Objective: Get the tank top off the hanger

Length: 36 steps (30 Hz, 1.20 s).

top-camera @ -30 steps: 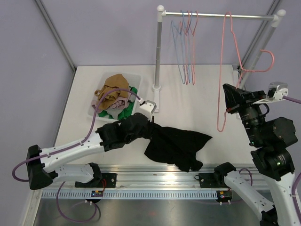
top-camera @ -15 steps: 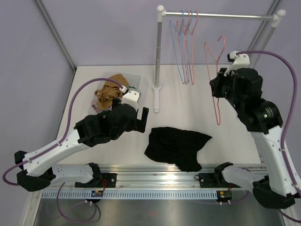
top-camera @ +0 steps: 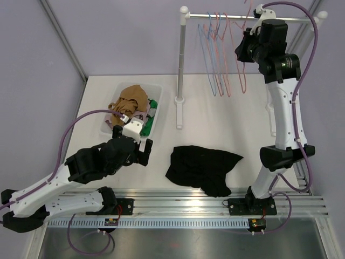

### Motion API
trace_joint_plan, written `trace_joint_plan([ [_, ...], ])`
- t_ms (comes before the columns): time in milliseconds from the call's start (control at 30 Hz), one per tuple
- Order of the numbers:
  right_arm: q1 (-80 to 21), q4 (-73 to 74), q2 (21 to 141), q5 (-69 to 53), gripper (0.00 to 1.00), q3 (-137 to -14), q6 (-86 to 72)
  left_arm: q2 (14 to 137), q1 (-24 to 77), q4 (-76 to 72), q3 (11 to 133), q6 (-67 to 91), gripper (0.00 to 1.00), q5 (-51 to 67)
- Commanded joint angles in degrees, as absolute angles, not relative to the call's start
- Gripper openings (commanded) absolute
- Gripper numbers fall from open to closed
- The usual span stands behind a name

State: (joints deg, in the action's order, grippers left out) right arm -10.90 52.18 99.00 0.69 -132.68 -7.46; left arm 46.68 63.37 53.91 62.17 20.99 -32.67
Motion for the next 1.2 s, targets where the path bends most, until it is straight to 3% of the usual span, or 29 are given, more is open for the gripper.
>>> trace_joint_plan([
  [0,-10.8,54.7,105.9,-0.8,0.0,-144.2,-6.2,44.7,63.3,49.7,60.9,20.0,0.99,-32.5],
  [133,-10.9,56.2,110.5,-1.0,0.0,-148.7,-7.6,44.2,63.3,50.2,60.8,20.1,0.99,-33.1],
  [433,-11.9,49.8,107.3,-0.5,0.01,-135.9,-8.3,44.9,63.3,49.8,61.6,21.2,0.99,-33.8],
  [500,-11.9,49.6,106.5,-0.4,0.1,-136.0,-8.1,46.3,63.3,49.8,62.2,21.5,0.99,-33.7],
  [533,-11.9,49.9,106.4,-0.4,0.29,-136.5,-8.0,46.8,63.3,49.7,62.4,21.8,0.99,-33.2],
  [600,-11.9,50.4,105.6,-0.4,0.54,-137.0,-7.5,48.2,63.3,49.2,63.0,22.2,0.99,-32.8],
  [633,-11.9,50.4,105.2,-0.4,0.77,-137.2,-7.4,48.8,63.3,49.0,63.1,22.6,0.99,-32.1],
  [733,-11.9,51.1,103.0,2.6,0.89,-137.1,-6.2,50.5,63.3,44.9,62.2,23.4,0.99,-28.8],
  [767,-11.8,51.4,101.8,4.5,0.99,-137.1,-5.7,51.1,63.3,44.0,61.9,24.1,0.99,-28.2],
  [1000,-11.9,52.5,89.0,12.5,1.0,-126.1,-4.7,61.7,64.4,30.6,60.1,26.1,0.99,-20.5],
  [1100,-11.8,46.3,77.1,11.9,1.0,-111.8,-10.1,69.5,65.4,26.6,61.2,26.0,0.99,-19.2],
  [1167,-11.9,37.2,65.9,3.6,1.0,-98.5,-11.4,75.1,65.9,24.7,62.5,25.8,0.99,-17.8],
])
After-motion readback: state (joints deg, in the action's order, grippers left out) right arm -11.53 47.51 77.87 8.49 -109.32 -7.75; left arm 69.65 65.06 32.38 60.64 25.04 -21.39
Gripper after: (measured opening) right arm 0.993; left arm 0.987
